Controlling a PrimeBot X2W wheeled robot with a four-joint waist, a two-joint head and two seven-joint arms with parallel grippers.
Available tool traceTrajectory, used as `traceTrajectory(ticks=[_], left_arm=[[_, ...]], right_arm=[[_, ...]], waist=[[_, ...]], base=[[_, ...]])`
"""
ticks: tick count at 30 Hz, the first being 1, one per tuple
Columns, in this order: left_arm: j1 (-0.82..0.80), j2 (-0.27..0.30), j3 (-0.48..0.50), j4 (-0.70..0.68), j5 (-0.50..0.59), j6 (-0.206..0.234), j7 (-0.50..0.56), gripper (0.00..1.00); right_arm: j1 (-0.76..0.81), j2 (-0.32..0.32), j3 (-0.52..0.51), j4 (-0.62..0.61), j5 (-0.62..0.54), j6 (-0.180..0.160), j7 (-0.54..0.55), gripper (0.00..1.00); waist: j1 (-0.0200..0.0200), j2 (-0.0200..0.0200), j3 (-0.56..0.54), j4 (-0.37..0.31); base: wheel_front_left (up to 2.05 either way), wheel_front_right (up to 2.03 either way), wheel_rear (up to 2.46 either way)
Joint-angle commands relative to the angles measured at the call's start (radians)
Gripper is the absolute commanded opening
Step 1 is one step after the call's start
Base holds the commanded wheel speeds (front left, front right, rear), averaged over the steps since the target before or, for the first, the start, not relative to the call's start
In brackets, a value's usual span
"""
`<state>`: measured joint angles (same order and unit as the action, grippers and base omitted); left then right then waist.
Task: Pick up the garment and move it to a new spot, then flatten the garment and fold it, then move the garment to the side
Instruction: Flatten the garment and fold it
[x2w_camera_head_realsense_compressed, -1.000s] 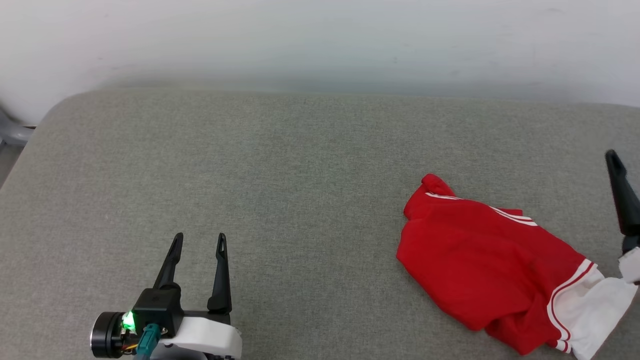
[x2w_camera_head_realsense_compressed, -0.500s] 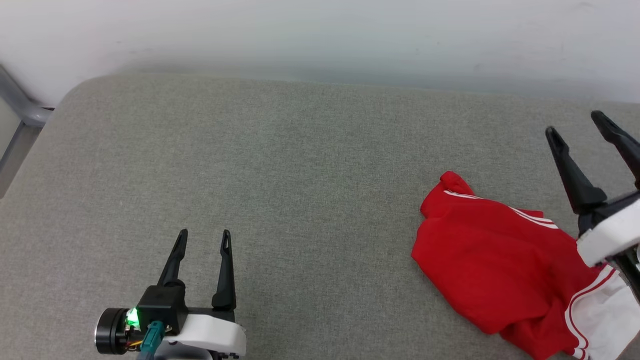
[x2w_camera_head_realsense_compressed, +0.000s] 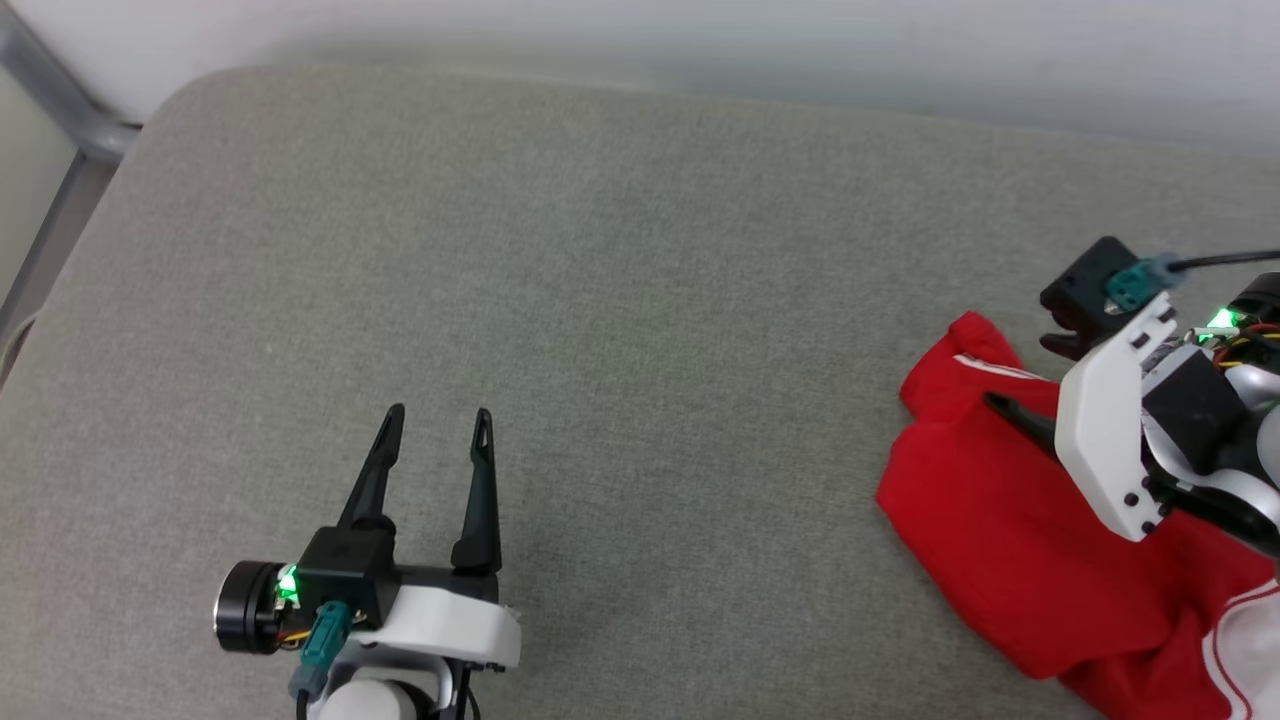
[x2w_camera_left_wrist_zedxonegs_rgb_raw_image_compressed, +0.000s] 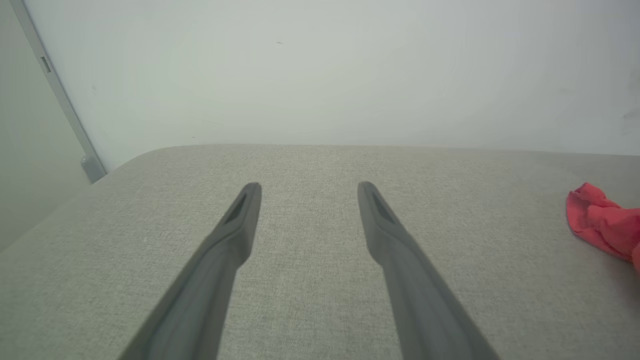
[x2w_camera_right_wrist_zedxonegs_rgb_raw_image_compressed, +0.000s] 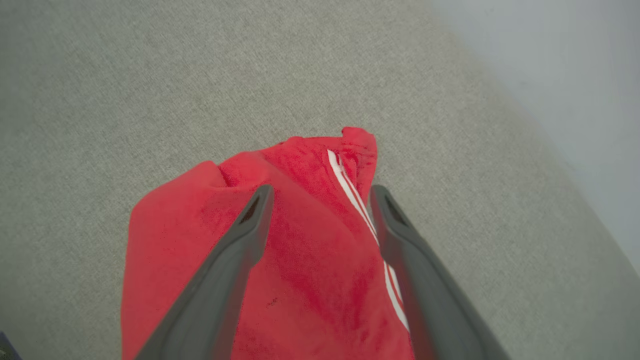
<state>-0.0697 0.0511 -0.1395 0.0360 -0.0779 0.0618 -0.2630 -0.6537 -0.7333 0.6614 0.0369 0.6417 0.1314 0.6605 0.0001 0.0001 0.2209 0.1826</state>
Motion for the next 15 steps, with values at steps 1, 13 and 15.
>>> traceTrajectory(ticks=[1, 13, 15], left_arm=[[-0.023, -0.002, -0.011, -0.004, -0.012, 0.007, -0.003, 1.00], [-0.081, -0.001, -0.073, -0.001, -0.056, 0.042, -0.003, 1.00], [-0.081, -0.001, -0.072, 0.001, -0.057, 0.046, -0.003, 1.00]], right_arm=[[-0.058, -0.019, 0.060, 0.029, 0.017, -0.001, 0.046, 1.00], [-0.176, -0.033, 0.380, 0.253, 0.099, -0.001, 0.118, 1.00], [-0.177, -0.029, 0.419, 0.281, 0.119, -0.001, 0.104, 1.00]], waist=[[-0.0001, -0.0001, 0.043, 0.028], [-0.0001, -0.0001, 0.129, 0.095], [-0.0001, -0.0001, 0.130, 0.097]], base=[[0.00, 0.00, 0.00], [0.00, 0.00, 0.00], [0.00, 0.00, 0.00]])
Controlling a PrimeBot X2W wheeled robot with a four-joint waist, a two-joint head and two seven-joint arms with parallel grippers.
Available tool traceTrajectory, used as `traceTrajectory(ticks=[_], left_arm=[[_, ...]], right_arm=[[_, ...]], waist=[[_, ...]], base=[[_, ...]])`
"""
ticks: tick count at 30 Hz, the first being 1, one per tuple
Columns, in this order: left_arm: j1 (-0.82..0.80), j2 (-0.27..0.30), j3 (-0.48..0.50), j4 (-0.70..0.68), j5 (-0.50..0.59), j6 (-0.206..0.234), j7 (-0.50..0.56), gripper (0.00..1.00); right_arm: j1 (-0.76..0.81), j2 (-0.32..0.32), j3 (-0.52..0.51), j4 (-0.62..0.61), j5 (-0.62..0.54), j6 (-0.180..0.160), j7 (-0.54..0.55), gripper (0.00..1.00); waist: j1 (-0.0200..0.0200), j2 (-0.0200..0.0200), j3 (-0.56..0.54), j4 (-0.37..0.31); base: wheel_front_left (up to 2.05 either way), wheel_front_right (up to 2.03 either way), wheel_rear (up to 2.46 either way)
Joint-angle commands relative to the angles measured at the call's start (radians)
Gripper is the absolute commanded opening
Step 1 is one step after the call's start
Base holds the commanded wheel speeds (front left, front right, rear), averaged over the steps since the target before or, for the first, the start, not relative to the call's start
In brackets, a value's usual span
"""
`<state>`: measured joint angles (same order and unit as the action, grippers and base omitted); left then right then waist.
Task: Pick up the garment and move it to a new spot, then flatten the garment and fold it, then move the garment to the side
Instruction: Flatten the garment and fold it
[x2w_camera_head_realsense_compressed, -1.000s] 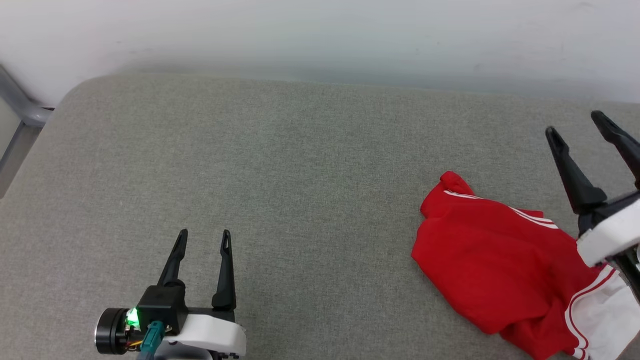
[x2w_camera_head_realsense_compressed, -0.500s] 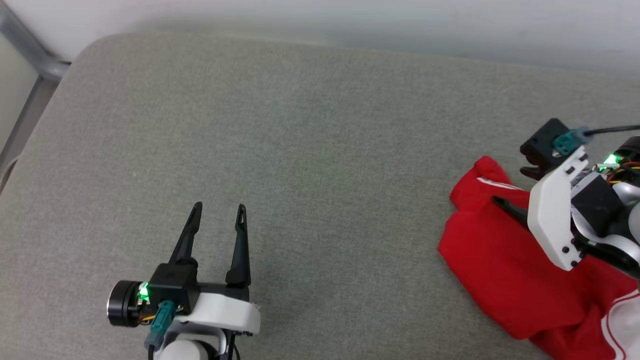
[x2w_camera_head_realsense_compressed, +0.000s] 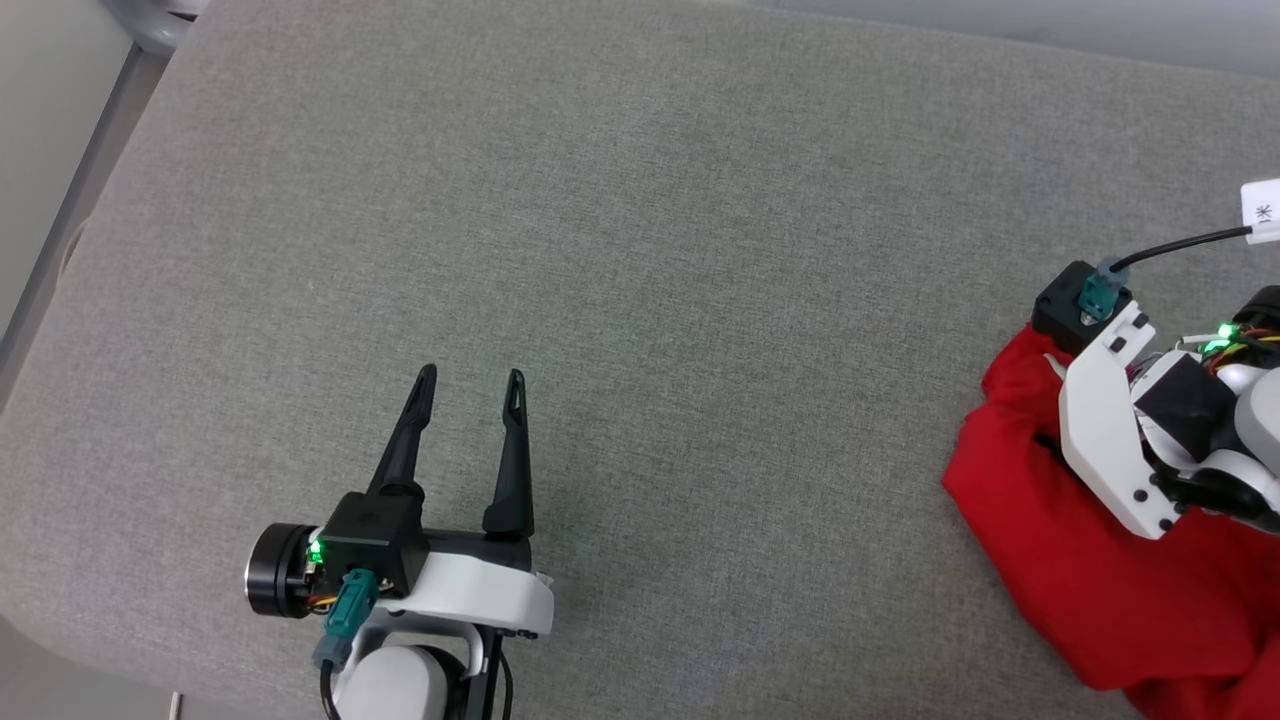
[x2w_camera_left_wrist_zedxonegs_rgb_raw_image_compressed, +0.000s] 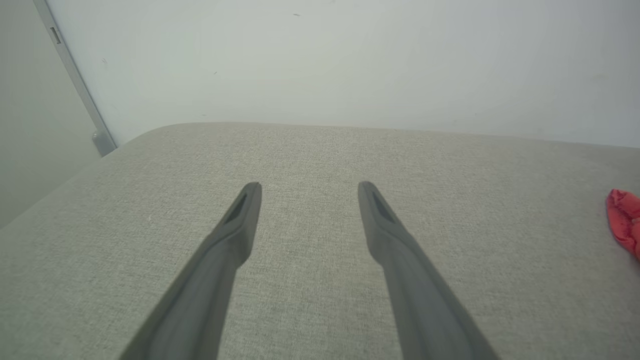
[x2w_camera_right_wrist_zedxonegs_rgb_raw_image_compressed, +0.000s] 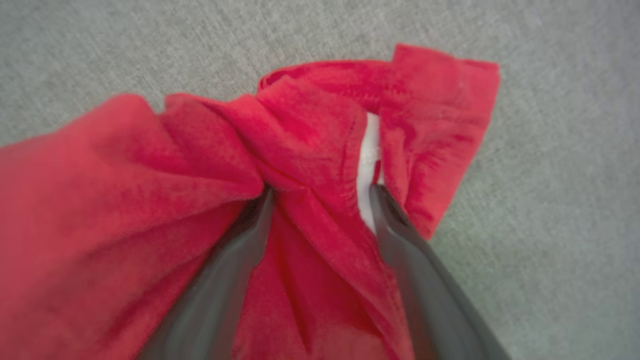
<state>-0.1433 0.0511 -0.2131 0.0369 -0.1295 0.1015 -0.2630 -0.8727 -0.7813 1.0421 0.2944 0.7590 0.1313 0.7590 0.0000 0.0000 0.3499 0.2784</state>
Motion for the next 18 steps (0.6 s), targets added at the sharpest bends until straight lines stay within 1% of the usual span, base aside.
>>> traceTrajectory(ticks=[1, 2, 3, 4, 10, 14, 18], left_arm=[[-0.008, -0.001, 0.005, 0.002, -0.005, 0.006, -0.003, 1.00], [-0.006, -0.001, 0.009, 0.003, -0.005, 0.007, -0.003, 1.00], [-0.004, -0.001, 0.012, 0.005, -0.003, 0.008, -0.003, 1.00], [-0.002, -0.001, 0.016, 0.006, -0.001, 0.008, -0.003, 1.00], [0.015, -0.001, 0.028, 0.011, 0.013, 0.000, -0.003, 1.00], [0.027, -0.001, 0.026, 0.016, 0.021, -0.007, -0.003, 1.00], [0.032, -0.001, 0.019, 0.017, 0.022, -0.012, -0.003, 1.00]], right_arm=[[0.040, 0.025, 0.057, 0.030, 0.011, -0.001, -0.009, 1.00], [0.032, 0.030, 0.067, 0.036, 0.020, -0.001, -0.030, 0.91], [0.020, 0.036, 0.076, 0.038, 0.028, -0.001, -0.052, 0.19], [0.008, 0.041, 0.082, 0.035, 0.030, -0.001, -0.081, 0.00], [-0.080, 0.051, 0.091, -0.031, 0.044, -0.001, -0.263, 0.00], [-0.113, 0.059, 0.102, -0.094, 0.054, -0.001, -0.347, 0.00], [-0.150, 0.080, 0.099, -0.154, 0.063, -0.001, -0.407, 0.00]], waist=[[0.0000, 0.0000, 0.000, 0.000], [0.0000, 0.0000, -0.003, -0.003], [0.0000, 0.0000, -0.008, -0.007], [0.0000, 0.0000, -0.012, -0.011], [0.0000, 0.0000, -0.067, -0.040], [0.0000, 0.0000, -0.099, -0.046], [0.0000, 0.0000, -0.114, -0.031]], base=[[0.00, 0.00, 0.00], [0.00, 0.00, 0.00], [0.00, 0.00, 0.00], [0.00, 0.00, 0.00], [0.00, 0.00, 0.00], [0.00, 0.00, 0.00], [0.00, 0.00, 0.00]])
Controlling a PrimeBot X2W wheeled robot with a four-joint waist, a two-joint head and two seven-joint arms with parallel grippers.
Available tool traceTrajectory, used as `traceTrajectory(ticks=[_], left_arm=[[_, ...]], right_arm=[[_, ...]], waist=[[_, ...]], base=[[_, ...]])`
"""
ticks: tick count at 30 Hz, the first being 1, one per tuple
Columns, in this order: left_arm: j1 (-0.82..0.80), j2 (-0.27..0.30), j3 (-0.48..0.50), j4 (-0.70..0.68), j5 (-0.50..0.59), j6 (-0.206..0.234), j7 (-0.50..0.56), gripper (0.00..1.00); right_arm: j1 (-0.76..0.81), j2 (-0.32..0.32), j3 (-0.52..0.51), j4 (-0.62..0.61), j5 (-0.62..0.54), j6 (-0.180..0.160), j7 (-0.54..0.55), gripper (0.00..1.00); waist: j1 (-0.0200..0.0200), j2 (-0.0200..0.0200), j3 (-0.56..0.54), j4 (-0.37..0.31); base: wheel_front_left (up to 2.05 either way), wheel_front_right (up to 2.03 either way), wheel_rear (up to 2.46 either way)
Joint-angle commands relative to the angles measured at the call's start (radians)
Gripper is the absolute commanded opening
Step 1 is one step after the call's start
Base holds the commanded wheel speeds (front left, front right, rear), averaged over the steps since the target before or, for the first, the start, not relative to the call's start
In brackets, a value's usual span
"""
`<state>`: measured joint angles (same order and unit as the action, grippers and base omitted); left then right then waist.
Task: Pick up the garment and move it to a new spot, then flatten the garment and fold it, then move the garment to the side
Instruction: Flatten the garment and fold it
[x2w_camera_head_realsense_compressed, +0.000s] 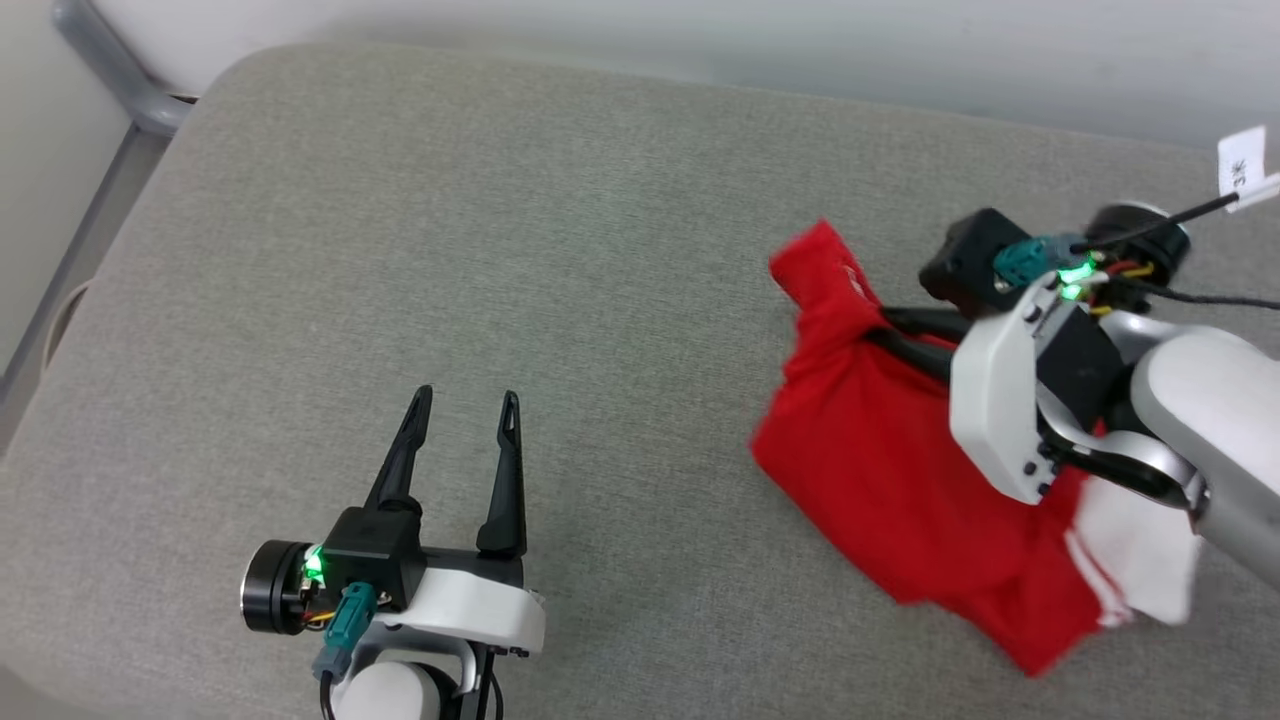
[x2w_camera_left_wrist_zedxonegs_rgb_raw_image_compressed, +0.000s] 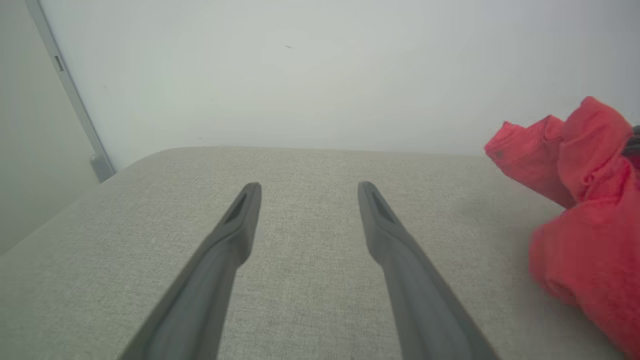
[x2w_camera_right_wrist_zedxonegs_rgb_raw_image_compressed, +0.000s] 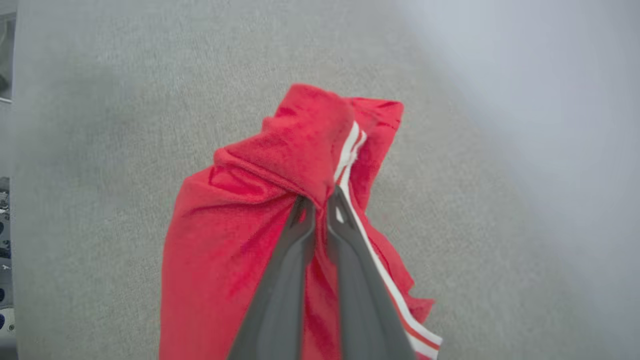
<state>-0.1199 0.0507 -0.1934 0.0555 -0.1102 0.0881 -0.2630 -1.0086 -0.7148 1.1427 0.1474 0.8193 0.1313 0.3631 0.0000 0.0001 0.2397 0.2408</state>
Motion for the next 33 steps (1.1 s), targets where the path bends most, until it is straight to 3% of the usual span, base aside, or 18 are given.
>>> traceTrajectory(ticks=[1, 7, 12, 23, 28, 29, 30, 33], left_arm=[[0.011, -0.001, -0.001, -0.003, 0.003, 0.000, -0.003, 1.00], [0.024, -0.001, 0.003, -0.005, 0.002, 0.004, -0.003, 1.00], [0.020, -0.001, -0.004, -0.007, -0.005, 0.007, -0.003, 1.00], [-0.019, -0.001, -0.031, -0.002, -0.018, 0.017, -0.003, 1.00], [-0.028, -0.001, -0.038, 0.001, -0.026, 0.023, -0.003, 1.00], [-0.027, -0.001, -0.037, 0.002, -0.025, 0.025, -0.003, 1.00], [-0.025, -0.001, -0.036, 0.004, -0.025, 0.026, -0.003, 1.00], [-0.014, -0.001, -0.033, 0.008, -0.023, 0.028, -0.003, 1.00]], right_arm=[[-0.024, 0.023, -0.007, -0.017, 0.005, -0.001, -0.025, 0.00], [-0.067, 0.097, -0.019, -0.036, 0.012, -0.001, -0.103, 0.00], [-0.080, 0.158, -0.003, 0.029, 0.022, -0.001, -0.145, 0.00], [-0.058, 0.244, 0.095, 0.434, 0.048, -0.001, -0.122, 0.00], [-0.033, 0.276, 0.119, 0.551, 0.059, -0.001, -0.148, 0.00], [-0.031, 0.280, 0.121, 0.565, 0.060, -0.001, -0.161, 0.16], [-0.032, 0.286, 0.122, 0.576, 0.061, -0.001, -0.180, 1.00], [-0.044, 0.300, 0.119, 0.589, 0.068, -0.001, -0.255, 1.00]], waist=[[0.0000, -0.0001, -0.005, 0.013], [0.0000, -0.0001, 0.003, 0.055], [0.0000, -0.0001, 0.021, 0.083], [0.0000, -0.0001, 0.068, 0.102], [0.0000, -0.0001, 0.077, 0.103], [0.0000, -0.0001, 0.077, 0.101], [0.0000, -0.0001, 0.075, 0.099], [0.0000, -0.0001, 0.058, 0.088]], base=[[0.00, 0.00, 0.00], [0.00, 0.00, 0.00], [0.00, 0.00, 0.00], [0.00, 0.00, 0.00], [0.00, 0.00, 0.00], [0.00, 0.00, 0.00], [0.00, 0.00, 0.00], [0.00, 0.00, 0.00]])
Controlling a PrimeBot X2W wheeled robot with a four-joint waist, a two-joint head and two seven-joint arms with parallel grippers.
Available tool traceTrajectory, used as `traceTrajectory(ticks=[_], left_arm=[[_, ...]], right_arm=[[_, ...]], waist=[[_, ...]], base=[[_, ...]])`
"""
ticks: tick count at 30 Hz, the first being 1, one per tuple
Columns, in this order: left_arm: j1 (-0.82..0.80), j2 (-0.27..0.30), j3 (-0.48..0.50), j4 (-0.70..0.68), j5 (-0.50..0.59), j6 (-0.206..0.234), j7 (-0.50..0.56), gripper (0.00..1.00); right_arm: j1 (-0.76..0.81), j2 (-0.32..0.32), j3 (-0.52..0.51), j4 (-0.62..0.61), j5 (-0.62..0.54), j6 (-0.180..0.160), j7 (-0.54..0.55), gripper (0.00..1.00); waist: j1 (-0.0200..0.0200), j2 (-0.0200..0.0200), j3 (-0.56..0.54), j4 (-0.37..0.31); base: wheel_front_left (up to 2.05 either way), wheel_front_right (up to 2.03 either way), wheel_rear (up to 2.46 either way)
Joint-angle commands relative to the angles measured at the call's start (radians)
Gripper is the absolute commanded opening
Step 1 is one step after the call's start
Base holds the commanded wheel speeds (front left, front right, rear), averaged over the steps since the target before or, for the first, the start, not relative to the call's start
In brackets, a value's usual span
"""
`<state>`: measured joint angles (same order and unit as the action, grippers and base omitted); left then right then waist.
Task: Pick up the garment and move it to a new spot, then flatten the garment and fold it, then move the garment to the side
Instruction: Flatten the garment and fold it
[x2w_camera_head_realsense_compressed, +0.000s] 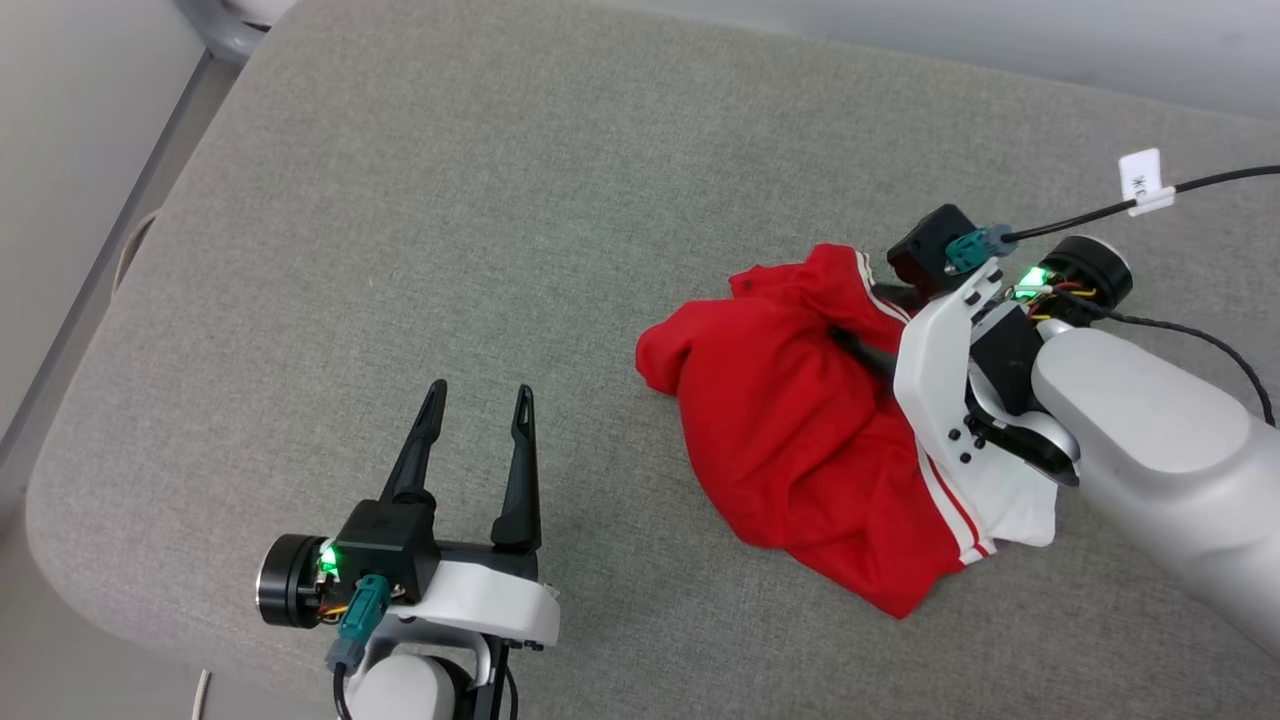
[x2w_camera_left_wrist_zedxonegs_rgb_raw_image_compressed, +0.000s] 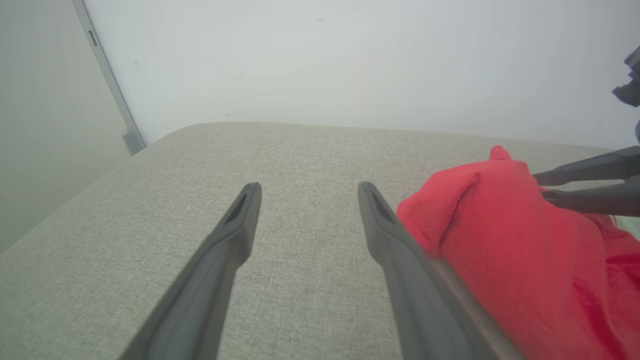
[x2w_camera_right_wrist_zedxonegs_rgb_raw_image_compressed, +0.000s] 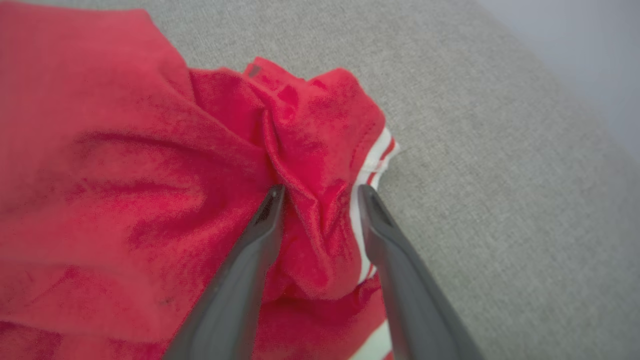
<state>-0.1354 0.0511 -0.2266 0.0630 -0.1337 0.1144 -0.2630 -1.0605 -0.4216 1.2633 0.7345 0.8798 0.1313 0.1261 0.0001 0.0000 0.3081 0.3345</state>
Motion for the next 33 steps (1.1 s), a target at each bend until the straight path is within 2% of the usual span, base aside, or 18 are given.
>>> traceTrajectory(ticks=[1, 8, 11, 14, 15, 19, 25, 29, 33], left_arm=[[0.005, -0.001, 0.003, 0.002, 0.004, 0.002, -0.003, 1.00], [0.033, -0.001, 0.031, -0.007, 0.047, 0.003, -0.003, 1.00], [0.049, -0.001, 0.044, -0.015, 0.065, 0.008, -0.003, 1.00], [0.058, -0.001, 0.054, -0.021, 0.078, 0.008, -0.003, 1.00], [0.058, -0.001, 0.054, -0.021, 0.078, 0.008, -0.003, 1.00], [0.067, -0.001, 0.056, -0.031, 0.087, 0.007, -0.003, 1.00], [0.060, -0.001, 0.046, -0.044, 0.082, 0.009, -0.003, 1.00], [0.046, -0.001, 0.034, -0.049, 0.069, 0.010, -0.003, 1.00], [0.033, -0.001, 0.017, -0.051, 0.056, 0.016, -0.003, 1.00]], right_arm=[[0.005, 0.006, -0.007, -0.001, 0.014, -0.001, -0.044, 1.00], [-0.024, -0.065, -0.053, -0.051, 0.010, -0.001, -0.197, 1.00], [-0.031, -0.119, -0.081, -0.090, -0.001, -0.001, -0.216, 1.00], [-0.043, -0.174, -0.109, -0.141, -0.007, -0.001, -0.190, 1.00], [-0.043, -0.174, -0.109, -0.141, -0.007, -0.001, -0.190, 1.00], [-0.042, -0.255, -0.124, -0.224, 0.016, -0.001, -0.071, 1.00], [-0.012, -0.357, -0.103, -0.336, 0.124, -0.001, 0.243, 1.00], [0.001, -0.380, -0.078, -0.370, 0.135, -0.001, 0.395, 1.00], [0.026, -0.368, -0.079, -0.355, 0.132, -0.001, 0.471, 1.00]], waist=[[-0.0001, 0.0000, -0.019, -0.011], [-0.0001, 0.0000, -0.078, -0.049], [-0.0001, 0.0000, -0.094, -0.063], [-0.0001, 0.0000, -0.103, -0.071], [-0.0001, 0.0000, -0.103, -0.071], [-0.0001, 0.0000, -0.106, -0.075], [-0.0001, 0.0000, -0.090, -0.064], [-0.0001, 0.0000, -0.068, -0.050], [-0.0001, 0.0000, -0.039, -0.032]], base=[[0.00, 0.00, 0.00], [0.00, 0.00, 0.00], [0.00, 0.00, 0.00], [0.00, 0.00, 0.00], [0.00, 0.00, 0.00], [0.00, 0.00, 0.00], [0.00, 0.00, 0.00], [0.00, 0.00, 0.00], [0.00, 0.00, 0.00]])
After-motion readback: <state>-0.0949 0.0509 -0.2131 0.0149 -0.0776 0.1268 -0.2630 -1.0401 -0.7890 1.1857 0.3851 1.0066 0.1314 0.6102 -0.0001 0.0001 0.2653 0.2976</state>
